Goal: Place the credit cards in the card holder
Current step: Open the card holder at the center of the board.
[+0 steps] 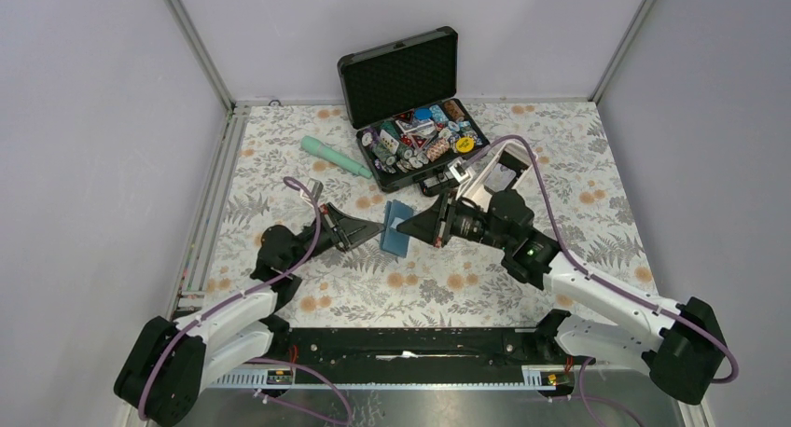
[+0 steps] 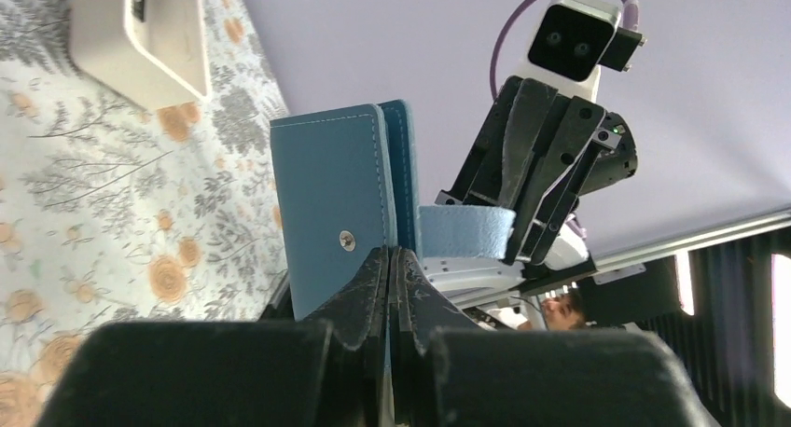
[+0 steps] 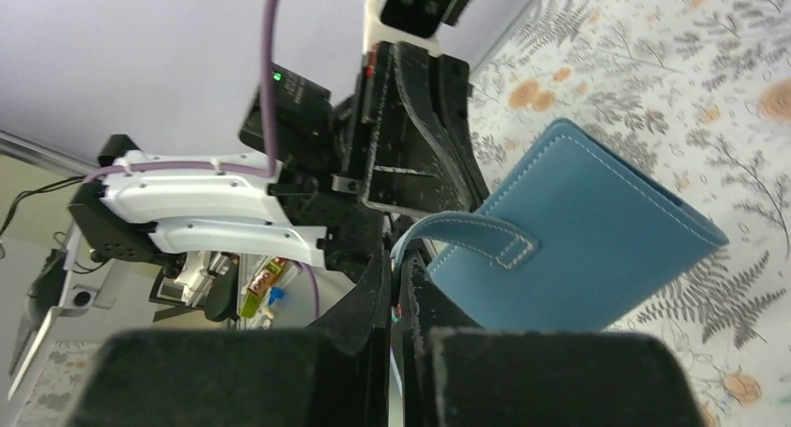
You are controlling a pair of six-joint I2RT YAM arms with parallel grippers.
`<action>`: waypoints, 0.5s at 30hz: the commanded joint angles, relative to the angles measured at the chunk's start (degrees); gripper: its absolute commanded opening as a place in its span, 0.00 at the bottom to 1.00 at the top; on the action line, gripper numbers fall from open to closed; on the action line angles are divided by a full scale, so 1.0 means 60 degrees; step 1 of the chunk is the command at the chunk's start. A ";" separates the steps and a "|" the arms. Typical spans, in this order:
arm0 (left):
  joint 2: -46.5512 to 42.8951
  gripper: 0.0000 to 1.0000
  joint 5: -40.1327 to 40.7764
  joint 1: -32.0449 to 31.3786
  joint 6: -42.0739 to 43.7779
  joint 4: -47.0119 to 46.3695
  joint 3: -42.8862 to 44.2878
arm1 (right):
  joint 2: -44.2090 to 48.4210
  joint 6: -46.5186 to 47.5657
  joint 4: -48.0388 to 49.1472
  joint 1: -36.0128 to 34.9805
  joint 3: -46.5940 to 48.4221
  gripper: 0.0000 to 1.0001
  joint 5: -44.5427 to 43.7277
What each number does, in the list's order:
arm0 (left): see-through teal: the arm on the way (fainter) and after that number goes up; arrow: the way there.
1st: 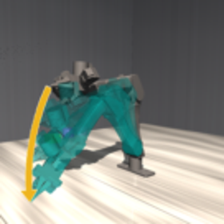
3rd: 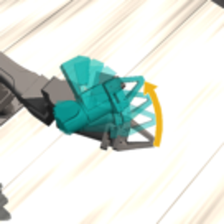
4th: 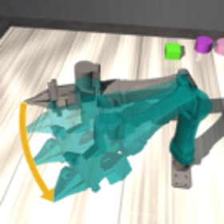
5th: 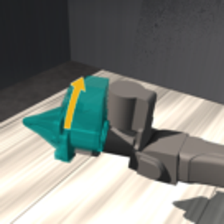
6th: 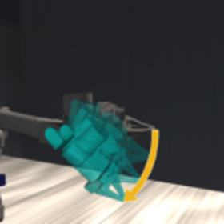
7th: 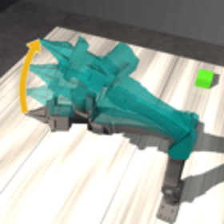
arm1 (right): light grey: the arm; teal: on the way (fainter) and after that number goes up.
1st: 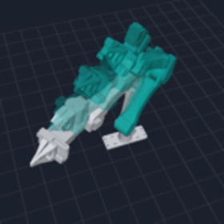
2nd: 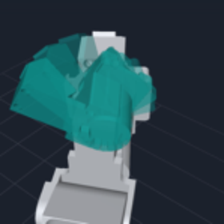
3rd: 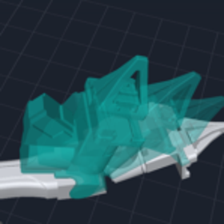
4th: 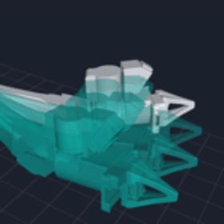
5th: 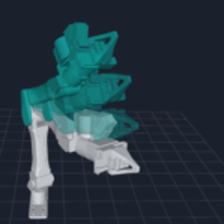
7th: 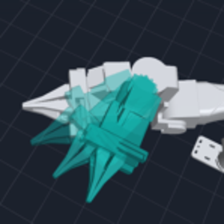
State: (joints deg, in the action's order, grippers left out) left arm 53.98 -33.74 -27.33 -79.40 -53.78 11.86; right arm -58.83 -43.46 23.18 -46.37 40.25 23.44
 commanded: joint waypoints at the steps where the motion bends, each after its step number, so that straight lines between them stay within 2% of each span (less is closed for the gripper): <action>1: -0.0460 0.00 0.0243 -0.0029 0.1194 0.0964 0.0164 | -0.0120 0.0058 0.0747 0.0038 -0.0590 0.00 -0.0438; 6: -0.1664 0.00 0.1477 -0.0029 0.3404 0.4889 0.0589 | -0.0844 0.0153 0.1493 0.0039 -0.1365 0.00 -0.0684; 8: -0.2030 0.00 0.1955 -0.0030 0.4042 0.5946 0.0671 | -0.1293 0.0154 0.1813 0.0038 -0.1562 0.00 -0.0600; 11: -0.2120 0.00 0.2288 -0.0029 0.4450 0.6743 0.0639 | -0.2035 0.0118 0.2360 0.0038 -0.1749 0.00 -0.0342; 15: -0.1763 0.00 0.2390 -0.0030 0.4572 0.6921 0.0552 | -0.2732 0.0382 0.2290 0.0038 -0.1730 0.00 -0.0455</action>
State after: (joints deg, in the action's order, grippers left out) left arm 42.41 -22.41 -27.33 -56.40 -15.75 13.06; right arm -72.69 -43.33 33.12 -46.37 29.67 21.10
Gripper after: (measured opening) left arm 0.028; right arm 0.031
